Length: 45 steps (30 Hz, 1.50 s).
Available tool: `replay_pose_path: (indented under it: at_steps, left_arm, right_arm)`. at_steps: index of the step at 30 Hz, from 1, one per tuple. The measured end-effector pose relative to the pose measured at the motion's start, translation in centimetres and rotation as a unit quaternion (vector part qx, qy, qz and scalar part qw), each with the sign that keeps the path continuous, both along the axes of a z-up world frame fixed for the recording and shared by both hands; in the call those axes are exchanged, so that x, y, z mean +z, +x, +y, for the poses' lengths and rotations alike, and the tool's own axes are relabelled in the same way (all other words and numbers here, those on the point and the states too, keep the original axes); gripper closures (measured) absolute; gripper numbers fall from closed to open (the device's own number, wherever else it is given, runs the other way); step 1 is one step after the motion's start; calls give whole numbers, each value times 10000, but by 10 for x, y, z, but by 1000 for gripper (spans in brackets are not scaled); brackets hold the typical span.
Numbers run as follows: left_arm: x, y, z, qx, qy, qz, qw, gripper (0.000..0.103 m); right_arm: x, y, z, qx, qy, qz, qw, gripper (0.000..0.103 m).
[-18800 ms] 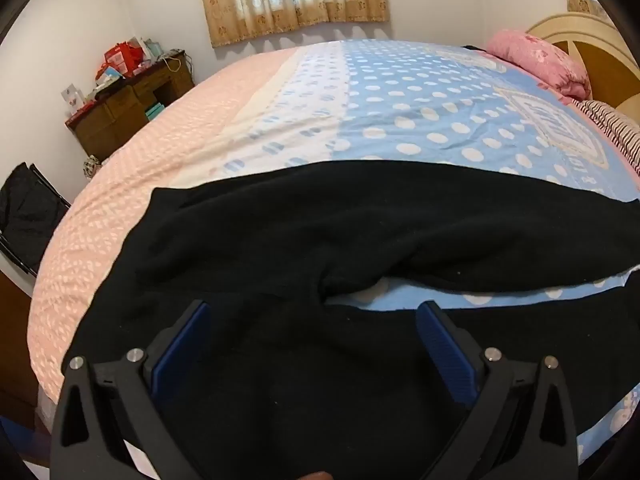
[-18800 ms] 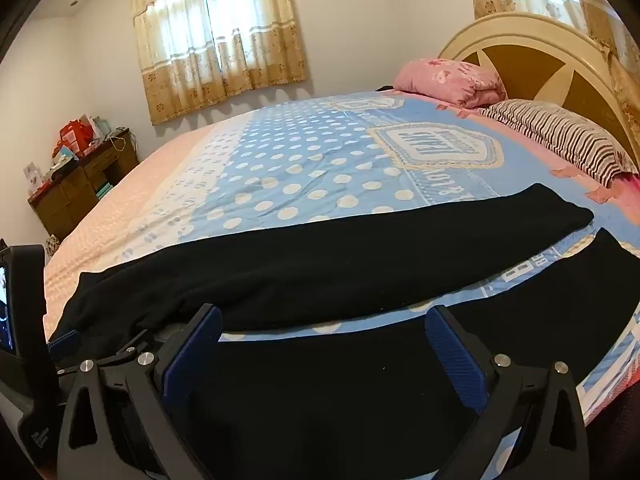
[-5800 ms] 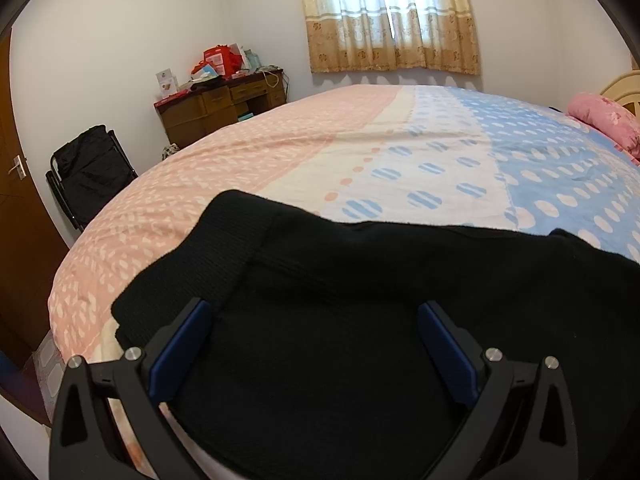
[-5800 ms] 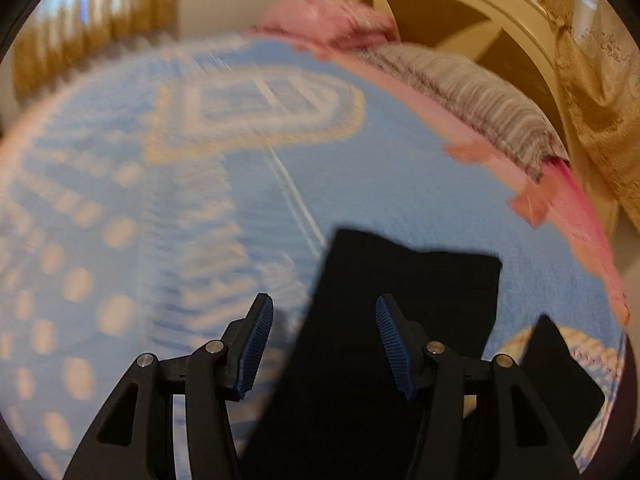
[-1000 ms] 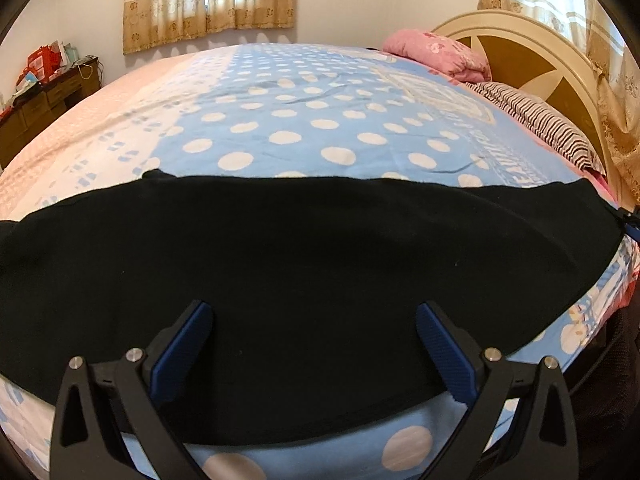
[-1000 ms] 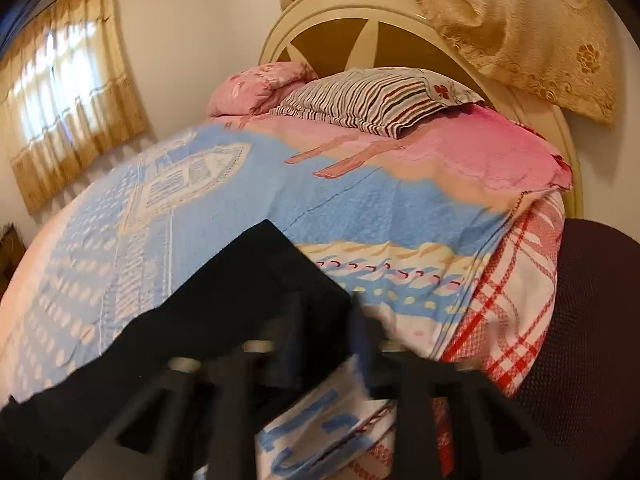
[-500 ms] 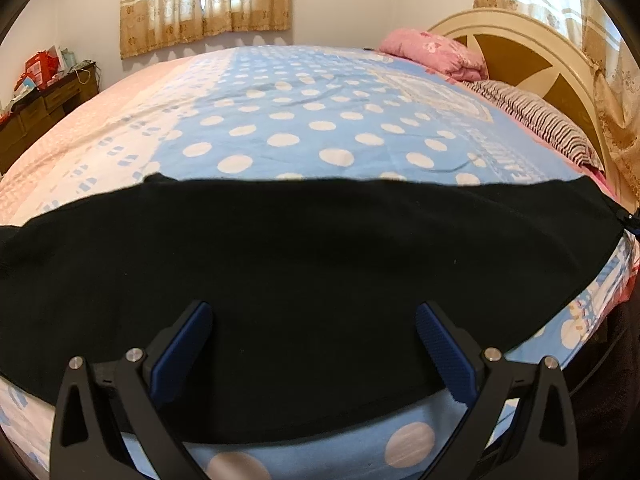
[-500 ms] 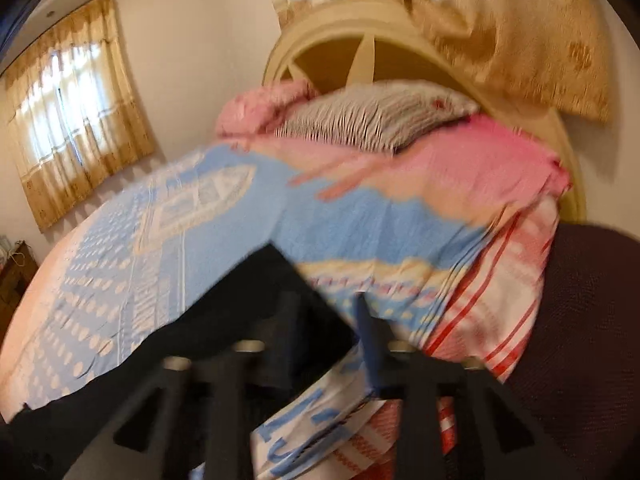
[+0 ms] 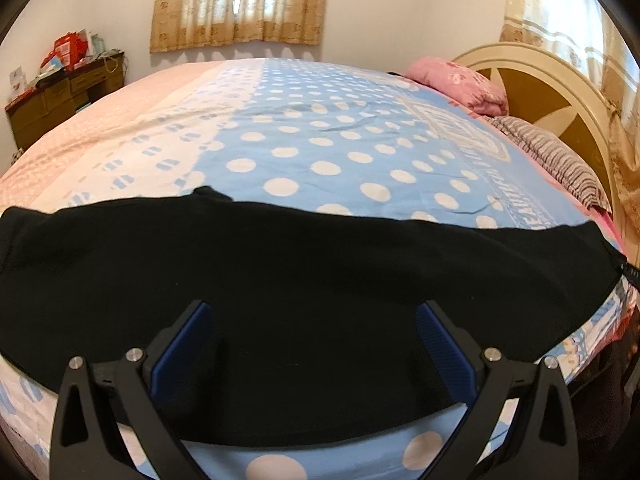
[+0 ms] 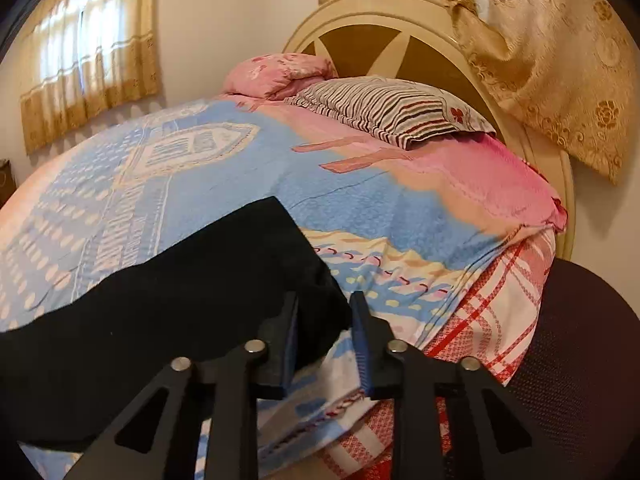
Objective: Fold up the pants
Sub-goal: 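Lower the held pants edge onto the bed with the right gripper, then open the right gripper to release the pants, then grasp the black pants end with the left gripper while the right gripper grasps beside it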
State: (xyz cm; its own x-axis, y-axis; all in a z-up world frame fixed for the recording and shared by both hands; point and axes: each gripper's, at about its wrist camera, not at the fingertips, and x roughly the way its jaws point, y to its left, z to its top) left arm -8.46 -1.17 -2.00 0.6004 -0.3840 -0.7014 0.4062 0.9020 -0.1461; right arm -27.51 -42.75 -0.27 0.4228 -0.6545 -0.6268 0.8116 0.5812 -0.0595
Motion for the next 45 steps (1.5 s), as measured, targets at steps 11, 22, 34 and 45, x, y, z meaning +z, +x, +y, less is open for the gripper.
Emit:
replay_pose_path:
  at_steps: [11,22,34,45]
  left_arm:
    - [11,15,48,608,-297,-119,9976,0]
    - [7,26,83,1083,-353,-38,9935,0]
    - [-4,28,77,837,-293,60,9960,0]
    - [-3,25,53,462,-113,4,9989,0]
  right_arm:
    - [76,64,135,2455,-492,-991,9631,91]
    - [-48,161,318,4883,-553,255,8705,90]
    - [-9,142,280,5166,513,-973,8491,55]
    - [-58,239,225,4328,1593,-378,8865,100]
